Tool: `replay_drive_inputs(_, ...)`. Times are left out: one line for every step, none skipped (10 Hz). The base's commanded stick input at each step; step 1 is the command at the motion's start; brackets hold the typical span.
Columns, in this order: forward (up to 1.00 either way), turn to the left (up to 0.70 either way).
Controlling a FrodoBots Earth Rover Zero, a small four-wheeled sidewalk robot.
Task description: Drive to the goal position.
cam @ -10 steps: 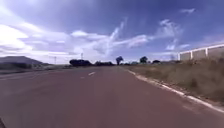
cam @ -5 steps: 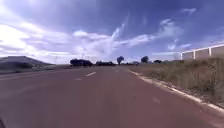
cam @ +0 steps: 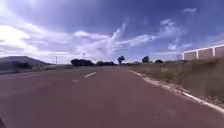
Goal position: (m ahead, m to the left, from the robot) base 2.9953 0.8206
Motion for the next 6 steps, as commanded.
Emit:
replay_drive_inputs(1.0,0.0)
replay_drive_inputs(1.0,0.0)
replay_drive_inputs(1.0,0.0)
replay_drive_inputs(1.0,0.0)
replay_drive_inputs(1.0,0.0)
replay_drive_inputs(1.0,0.0)
